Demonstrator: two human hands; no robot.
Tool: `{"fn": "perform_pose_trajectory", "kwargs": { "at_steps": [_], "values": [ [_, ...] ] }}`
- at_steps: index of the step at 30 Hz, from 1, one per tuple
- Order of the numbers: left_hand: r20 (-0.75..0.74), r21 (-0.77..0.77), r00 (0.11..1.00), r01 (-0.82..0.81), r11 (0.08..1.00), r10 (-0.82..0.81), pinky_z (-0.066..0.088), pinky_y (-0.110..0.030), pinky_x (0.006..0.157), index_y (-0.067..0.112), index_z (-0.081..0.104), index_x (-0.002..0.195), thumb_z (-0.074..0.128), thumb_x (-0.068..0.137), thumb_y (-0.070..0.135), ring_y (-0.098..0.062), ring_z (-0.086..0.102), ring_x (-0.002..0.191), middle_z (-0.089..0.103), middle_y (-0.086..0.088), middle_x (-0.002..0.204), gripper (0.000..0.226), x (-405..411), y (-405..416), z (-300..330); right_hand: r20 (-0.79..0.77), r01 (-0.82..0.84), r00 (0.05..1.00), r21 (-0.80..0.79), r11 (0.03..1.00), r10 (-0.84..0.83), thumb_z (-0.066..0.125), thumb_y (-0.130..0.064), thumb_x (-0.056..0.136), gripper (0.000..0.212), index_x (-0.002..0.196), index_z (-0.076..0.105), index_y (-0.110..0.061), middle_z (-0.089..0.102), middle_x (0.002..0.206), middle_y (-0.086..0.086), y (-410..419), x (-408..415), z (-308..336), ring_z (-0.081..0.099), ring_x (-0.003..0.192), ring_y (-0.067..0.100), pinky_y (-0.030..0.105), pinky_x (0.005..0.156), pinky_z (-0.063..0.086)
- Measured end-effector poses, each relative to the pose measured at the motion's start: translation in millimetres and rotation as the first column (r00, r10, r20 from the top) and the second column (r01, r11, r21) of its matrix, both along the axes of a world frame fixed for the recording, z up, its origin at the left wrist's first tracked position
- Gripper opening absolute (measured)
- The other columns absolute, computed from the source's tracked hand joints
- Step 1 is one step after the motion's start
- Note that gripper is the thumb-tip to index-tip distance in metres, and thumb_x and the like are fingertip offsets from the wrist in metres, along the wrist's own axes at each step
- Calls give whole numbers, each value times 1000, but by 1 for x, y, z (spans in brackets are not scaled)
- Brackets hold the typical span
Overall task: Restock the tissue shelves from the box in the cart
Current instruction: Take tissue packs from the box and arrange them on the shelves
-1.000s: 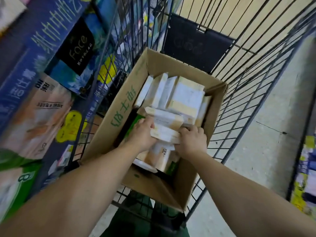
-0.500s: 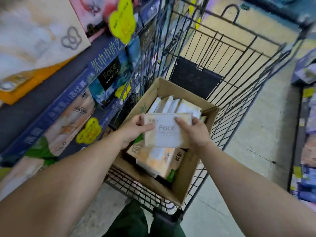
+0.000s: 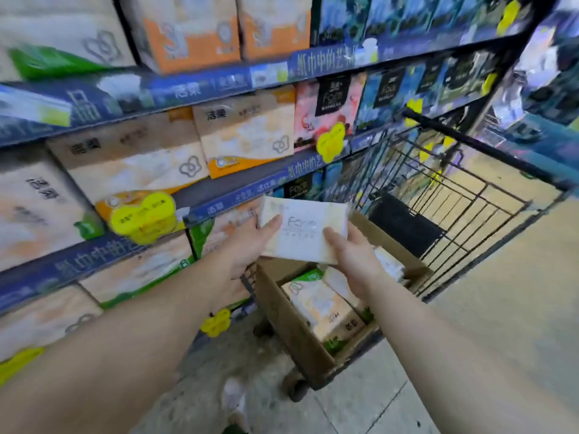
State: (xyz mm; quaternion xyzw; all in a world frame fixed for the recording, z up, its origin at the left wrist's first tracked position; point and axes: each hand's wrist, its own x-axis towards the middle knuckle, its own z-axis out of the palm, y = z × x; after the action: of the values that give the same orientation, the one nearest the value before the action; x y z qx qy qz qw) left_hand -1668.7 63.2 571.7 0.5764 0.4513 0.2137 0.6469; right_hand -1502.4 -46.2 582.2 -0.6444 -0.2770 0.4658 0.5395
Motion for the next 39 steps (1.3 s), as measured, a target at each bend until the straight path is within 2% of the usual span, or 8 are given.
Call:
{"fn": "perform_pose_trajectory", "kwargs": {
  "at_steps": [4, 8, 12, 17, 24, 28, 35, 39],
  "values": [
    [58, 141, 990, -135, 981, 128, 51, -38, 92, 32, 62, 103, 58, 91, 43, -16, 66, 99, 68, 5, 113, 17, -73, -27, 56, 165, -154, 977, 99, 983, 136, 55, -36, 95, 34, 127, 51, -23, 63, 118, -3, 6, -57, 49, 63, 104, 17, 46, 94, 52],
    [19, 257, 955, -290, 922, 295, 51, -30, 85, 23, 54, 126, 68, 85, 39, -14, 64, 103, 65, 5, 119, 46, -173, -53, 95, 212, -352, 927, 203, 914, 310, 56, -36, 95, 29, 122, 54, -26, 65, 118, -3, 17, -142, 80, 63, 106, 17, 46, 95, 51],
    [-11, 319, 879, -450, 834, 477, 51, -31, 90, 22, 59, 121, 69, 84, 42, -13, 64, 102, 67, 4, 117, 43, -284, -96, 120, 251, -494, 864, 257, 831, 436, 63, -40, 89, 45, 131, 53, -24, 64, 119, -8, 12, -249, 97, 63, 104, 11, 34, 91, 51],
    [-11, 395, 745, -609, 688, 667, 48, -14, 69, 27, 58, 114, 64, 88, 40, -3, 62, 91, 66, 11, 108, 29, -421, -171, 138, 246, -627, 779, 314, 713, 577, 69, -37, 85, 41, 121, 55, -22, 63, 117, -13, -11, -394, 112, 61, 95, 0, 26, 86, 50],
    [-19, 411, 502, -785, 464, 865, 55, -37, 78, 17, 67, 99, 62, 90, 39, -15, 69, 82, 73, 0, 98, 25, -625, -300, 153, 317, -771, 628, 378, 513, 710, 65, -33, 89, 37, 123, 61, -21, 70, 111, -2, -92, -619, 122, 68, 92, 9, 34, 82, 57],
    [-22, 437, 329, -846, 305, 944, 56, -45, 85, 13, 66, 96, 57, 68, 75, -24, 70, 90, 74, -3, 98, 69, -721, -355, 162, 317, -806, 557, 430, 407, 767, 61, -34, 92, 35, 125, 58, -24, 68, 109, -5, -139, -720, 131, 63, 89, -1, 12, 65, 53],
    [62, 396, 259, -893, 214, 964, 53, -29, 62, 12, 65, 96, 62, 88, 45, -19, 68, 79, 73, -3, 92, 34, -817, -370, 175, 281, -852, 459, 408, 328, 843, 56, -40, 93, 39, 130, 51, -30, 64, 119, -8, -149, -817, 153, 62, 102, 6, 21, 74, 55],
    [124, 344, 270, -914, 214, 955, 55, -32, 65, 13, 66, 97, 63, 88, 41, -22, 70, 81, 74, -4, 93, 30, -862, -351, 171, 242, -898, 364, 346, 271, 899, 55, -28, 96, 31, 127, 52, -27, 65, 115, -8, -127, -856, 156, 63, 99, 8, 21, 70, 56]
  ]
}}
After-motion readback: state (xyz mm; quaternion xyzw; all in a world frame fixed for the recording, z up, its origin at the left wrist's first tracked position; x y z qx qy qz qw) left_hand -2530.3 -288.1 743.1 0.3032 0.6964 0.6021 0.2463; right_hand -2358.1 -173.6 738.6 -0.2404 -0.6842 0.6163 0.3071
